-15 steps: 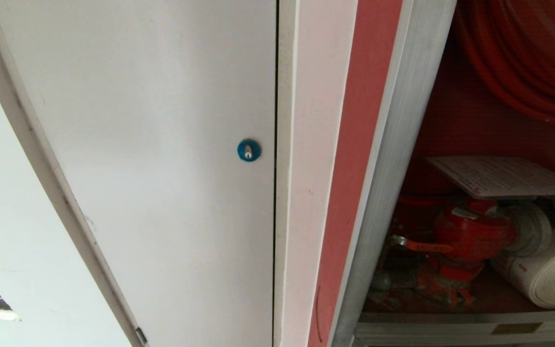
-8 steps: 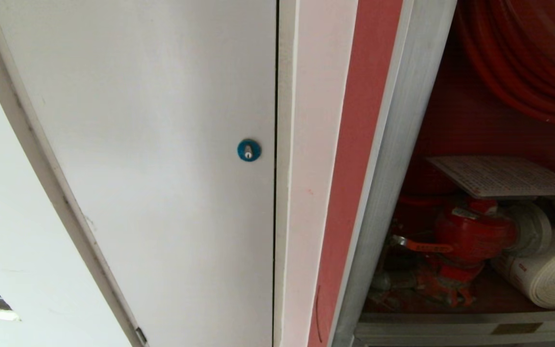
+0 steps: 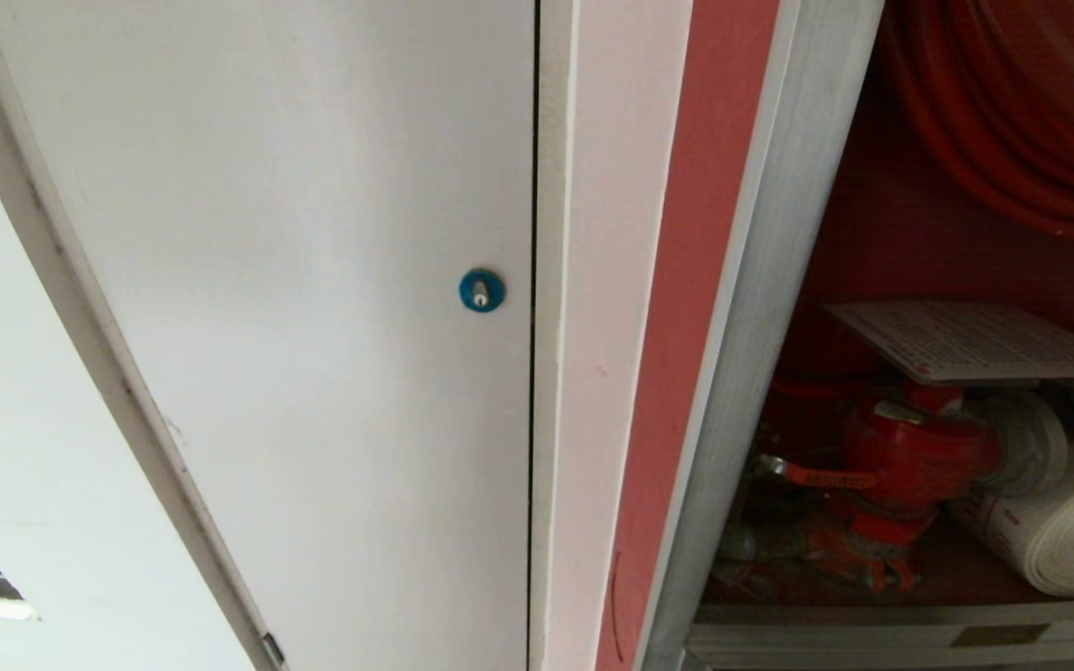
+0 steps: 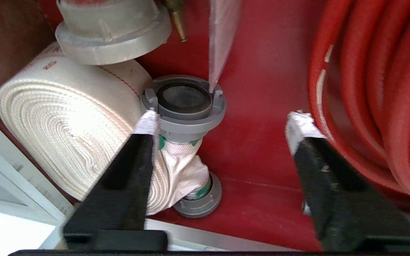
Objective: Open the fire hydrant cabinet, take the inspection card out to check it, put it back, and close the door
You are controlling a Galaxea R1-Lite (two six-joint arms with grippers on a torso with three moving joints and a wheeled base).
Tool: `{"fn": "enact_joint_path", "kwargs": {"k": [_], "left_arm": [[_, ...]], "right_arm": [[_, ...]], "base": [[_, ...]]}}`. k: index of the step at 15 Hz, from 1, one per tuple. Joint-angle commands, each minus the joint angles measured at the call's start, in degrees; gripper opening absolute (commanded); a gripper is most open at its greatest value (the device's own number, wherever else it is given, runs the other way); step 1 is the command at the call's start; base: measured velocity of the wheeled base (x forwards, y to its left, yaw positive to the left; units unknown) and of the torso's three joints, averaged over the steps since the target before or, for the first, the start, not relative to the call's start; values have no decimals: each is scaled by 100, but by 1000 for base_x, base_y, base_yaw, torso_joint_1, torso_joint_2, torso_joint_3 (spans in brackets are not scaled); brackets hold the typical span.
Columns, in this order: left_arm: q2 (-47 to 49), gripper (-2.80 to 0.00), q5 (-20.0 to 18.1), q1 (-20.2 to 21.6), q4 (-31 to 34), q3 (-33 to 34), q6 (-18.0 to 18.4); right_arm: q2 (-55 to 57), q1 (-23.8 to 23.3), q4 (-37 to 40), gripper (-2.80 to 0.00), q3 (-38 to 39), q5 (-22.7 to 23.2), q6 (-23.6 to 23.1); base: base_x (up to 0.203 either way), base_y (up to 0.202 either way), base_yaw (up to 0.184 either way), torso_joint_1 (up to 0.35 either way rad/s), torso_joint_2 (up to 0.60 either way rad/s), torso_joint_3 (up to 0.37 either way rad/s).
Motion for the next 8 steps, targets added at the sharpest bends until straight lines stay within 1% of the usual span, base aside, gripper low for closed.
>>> {"fn": "enact_joint_path", "kwargs": {"k": [1, 3, 4, 8], "left_arm": [[7, -280, -4, 2, -5, 41, 6], [7, -280, 3, 2, -5, 44, 5], [7, -280, -2, 2, -3, 44, 2], [7, -280, -4, 2, -5, 35, -1]], "right_arm": [[200, 11, 7, 0, 0, 25, -106], [291, 102, 2, 0, -15, 58, -104], [404, 250, -1, 0, -88, 56, -99], [666, 554, -11, 0, -310, 4, -72]], "base": [[0, 0, 0, 0, 0, 0], [0, 0, 0, 0, 0, 0], [0, 0, 0, 0, 0, 0], [0, 0, 0, 0, 0, 0]]}}
